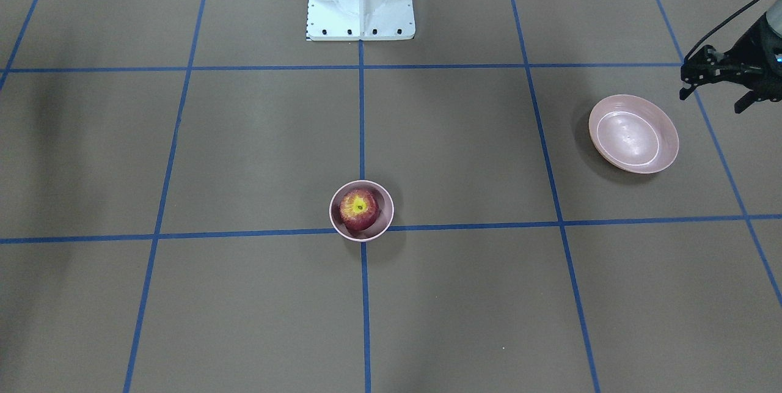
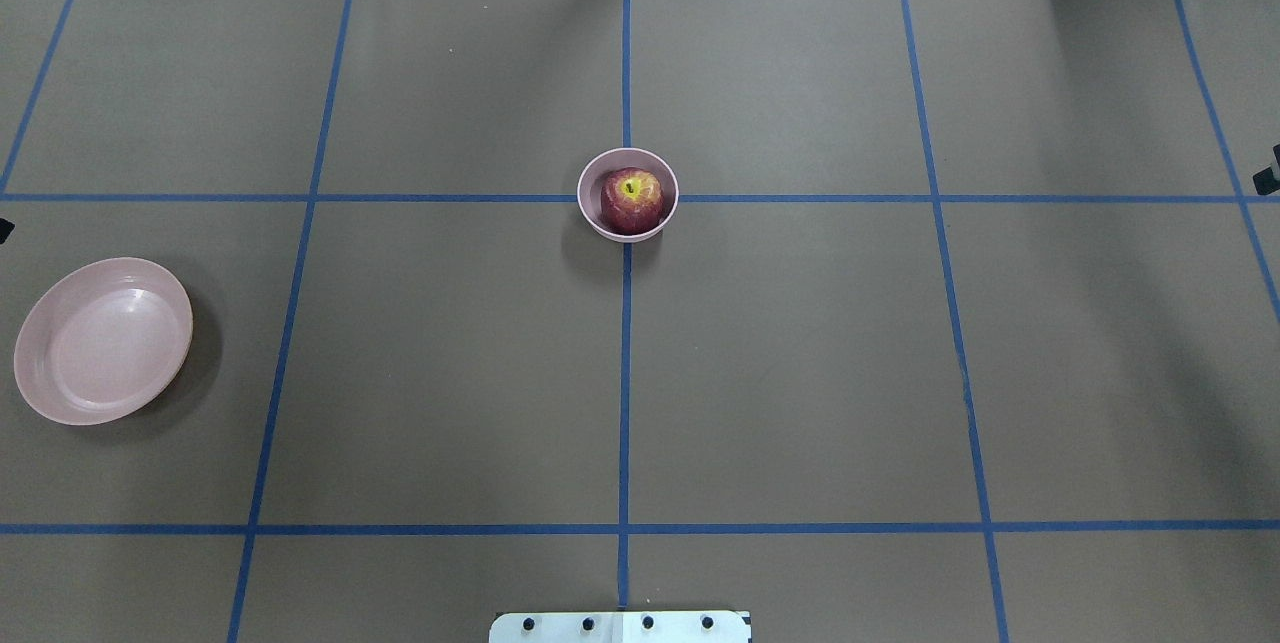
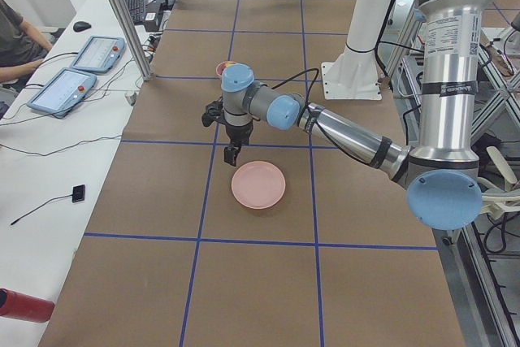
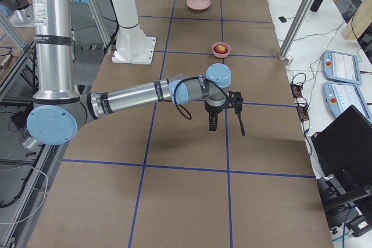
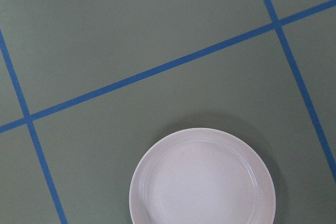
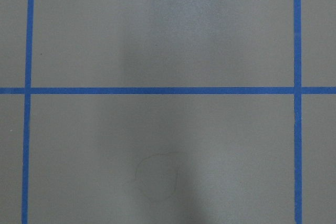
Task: Move apple from plate to bowl
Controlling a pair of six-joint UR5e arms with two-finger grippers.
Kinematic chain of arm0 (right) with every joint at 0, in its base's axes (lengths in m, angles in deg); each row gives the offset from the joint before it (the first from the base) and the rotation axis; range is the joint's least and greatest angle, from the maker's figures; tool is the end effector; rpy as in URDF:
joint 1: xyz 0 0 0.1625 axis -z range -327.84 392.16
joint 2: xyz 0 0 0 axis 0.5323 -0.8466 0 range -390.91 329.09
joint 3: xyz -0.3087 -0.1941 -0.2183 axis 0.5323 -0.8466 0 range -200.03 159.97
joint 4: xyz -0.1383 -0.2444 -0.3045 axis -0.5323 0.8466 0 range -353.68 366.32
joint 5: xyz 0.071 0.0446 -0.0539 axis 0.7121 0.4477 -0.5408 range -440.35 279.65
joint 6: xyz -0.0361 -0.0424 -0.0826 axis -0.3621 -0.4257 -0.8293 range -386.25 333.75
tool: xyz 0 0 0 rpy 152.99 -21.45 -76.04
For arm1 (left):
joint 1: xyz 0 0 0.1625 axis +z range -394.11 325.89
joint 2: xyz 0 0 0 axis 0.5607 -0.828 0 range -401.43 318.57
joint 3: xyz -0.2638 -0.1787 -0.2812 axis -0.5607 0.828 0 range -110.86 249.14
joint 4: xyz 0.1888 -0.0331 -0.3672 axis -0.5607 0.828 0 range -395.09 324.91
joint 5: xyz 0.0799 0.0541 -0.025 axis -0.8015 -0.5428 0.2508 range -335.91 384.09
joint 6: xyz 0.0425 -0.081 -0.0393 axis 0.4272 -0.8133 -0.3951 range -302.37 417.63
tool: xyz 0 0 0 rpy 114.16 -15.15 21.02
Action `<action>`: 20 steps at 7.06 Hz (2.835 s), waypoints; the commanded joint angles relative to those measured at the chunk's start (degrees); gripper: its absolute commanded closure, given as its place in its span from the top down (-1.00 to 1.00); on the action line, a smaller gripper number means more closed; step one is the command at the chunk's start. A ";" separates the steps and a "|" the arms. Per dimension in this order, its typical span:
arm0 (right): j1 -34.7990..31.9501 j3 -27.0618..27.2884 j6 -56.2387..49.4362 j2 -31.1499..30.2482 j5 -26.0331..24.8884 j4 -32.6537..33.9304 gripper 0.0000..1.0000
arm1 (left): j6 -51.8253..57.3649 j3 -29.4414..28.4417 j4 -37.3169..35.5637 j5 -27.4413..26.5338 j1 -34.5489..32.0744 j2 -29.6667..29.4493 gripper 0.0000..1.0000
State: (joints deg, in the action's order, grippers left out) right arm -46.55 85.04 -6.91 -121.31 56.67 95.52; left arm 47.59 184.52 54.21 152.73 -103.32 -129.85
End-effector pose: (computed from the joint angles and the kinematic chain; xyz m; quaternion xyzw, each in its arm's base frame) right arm -0.0368 -0.4929 0.5271 0.0146 -0.4138 0.0102 0.9102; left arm 0.1000 -0.4640 0.4614 0.0960 0.3627 0.1526 0.9143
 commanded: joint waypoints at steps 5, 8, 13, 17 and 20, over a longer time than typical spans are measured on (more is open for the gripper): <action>0.05 0.39 -0.09 0.13 -0.09 -0.34 1.00 | -5.87 -4.91 0.35 2.49 -4.26 0.00 0.96; 0.05 0.57 0.09 1.01 0.00 -0.34 1.00 | -6.13 -5.08 1.76 4.16 -4.44 -0.09 0.96; 0.05 0.57 0.17 1.10 0.00 -0.25 1.00 | -6.57 -5.00 1.67 3.81 -4.44 -0.79 0.96; 0.05 0.40 0.18 1.28 0.00 -0.25 1.00 | -6.57 -4.91 1.67 3.81 -4.44 -0.88 0.96; 0.05 0.31 0.35 1.37 -0.09 -0.34 1.00 | -6.57 -4.99 1.67 3.81 -4.44 -0.79 0.96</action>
State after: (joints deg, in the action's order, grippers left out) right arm -46.50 85.46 -6.64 -119.97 56.65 95.19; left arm 40.98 179.56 55.88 156.54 -107.76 -130.65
